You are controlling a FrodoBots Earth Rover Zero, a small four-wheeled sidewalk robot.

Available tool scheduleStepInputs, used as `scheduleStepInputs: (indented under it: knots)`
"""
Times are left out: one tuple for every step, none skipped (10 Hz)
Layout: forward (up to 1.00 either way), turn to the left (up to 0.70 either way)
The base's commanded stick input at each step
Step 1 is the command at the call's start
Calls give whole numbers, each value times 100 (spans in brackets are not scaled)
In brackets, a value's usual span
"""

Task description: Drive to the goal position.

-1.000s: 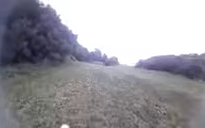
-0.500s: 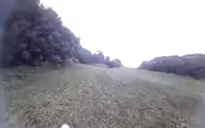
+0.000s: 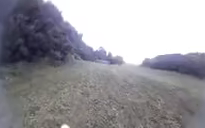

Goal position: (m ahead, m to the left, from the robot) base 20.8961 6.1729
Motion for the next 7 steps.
scheduleStepInputs:
  knots:
    - [70, 0]
    - [70, 0]
    - [70, 0]
    - [70, 0]
    - [70, 0]
    - [70, 0]
    - [70, 0]
